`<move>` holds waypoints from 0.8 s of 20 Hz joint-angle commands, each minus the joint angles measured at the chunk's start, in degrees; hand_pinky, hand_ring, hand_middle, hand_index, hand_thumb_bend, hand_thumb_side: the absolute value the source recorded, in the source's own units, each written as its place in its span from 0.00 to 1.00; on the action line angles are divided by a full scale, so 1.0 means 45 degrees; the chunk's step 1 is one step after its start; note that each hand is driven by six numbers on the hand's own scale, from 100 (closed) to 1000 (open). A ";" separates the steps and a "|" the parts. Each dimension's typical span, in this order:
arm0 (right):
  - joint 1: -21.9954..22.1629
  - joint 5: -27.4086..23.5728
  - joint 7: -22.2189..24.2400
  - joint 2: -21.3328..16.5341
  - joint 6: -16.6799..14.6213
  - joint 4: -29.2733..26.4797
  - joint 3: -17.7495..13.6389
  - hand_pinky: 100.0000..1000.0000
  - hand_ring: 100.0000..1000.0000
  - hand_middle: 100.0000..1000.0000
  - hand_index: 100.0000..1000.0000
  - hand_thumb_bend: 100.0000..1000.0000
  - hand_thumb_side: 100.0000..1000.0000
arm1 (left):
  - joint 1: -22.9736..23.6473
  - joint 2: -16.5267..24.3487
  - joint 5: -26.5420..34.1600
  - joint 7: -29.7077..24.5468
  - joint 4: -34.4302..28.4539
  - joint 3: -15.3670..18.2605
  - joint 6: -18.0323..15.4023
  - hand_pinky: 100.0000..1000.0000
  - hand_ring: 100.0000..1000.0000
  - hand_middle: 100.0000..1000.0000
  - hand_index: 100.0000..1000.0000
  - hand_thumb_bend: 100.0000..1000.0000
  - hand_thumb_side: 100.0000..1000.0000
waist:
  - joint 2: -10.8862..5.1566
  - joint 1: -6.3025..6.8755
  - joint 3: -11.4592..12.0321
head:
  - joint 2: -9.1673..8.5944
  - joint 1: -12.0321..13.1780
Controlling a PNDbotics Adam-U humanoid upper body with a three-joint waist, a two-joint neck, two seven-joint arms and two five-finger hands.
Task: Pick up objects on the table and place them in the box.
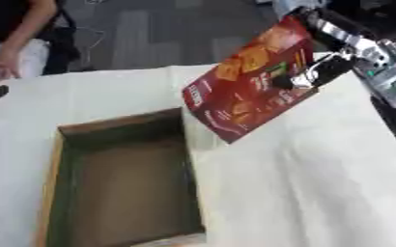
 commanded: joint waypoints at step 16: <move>-0.3155 0.2204 0.1055 0.0163 -0.2857 0.1989 0.0381 0.00 0.20 0.32 0.43 0.29 0.23 | 0.0135 0.0625 -0.0111 -0.0037 -0.0126 0.0070 0.0066 0.78 0.87 0.92 0.92 0.00 1.00 | -0.0569 -0.0338 -0.0235 | -0.0068 0.0358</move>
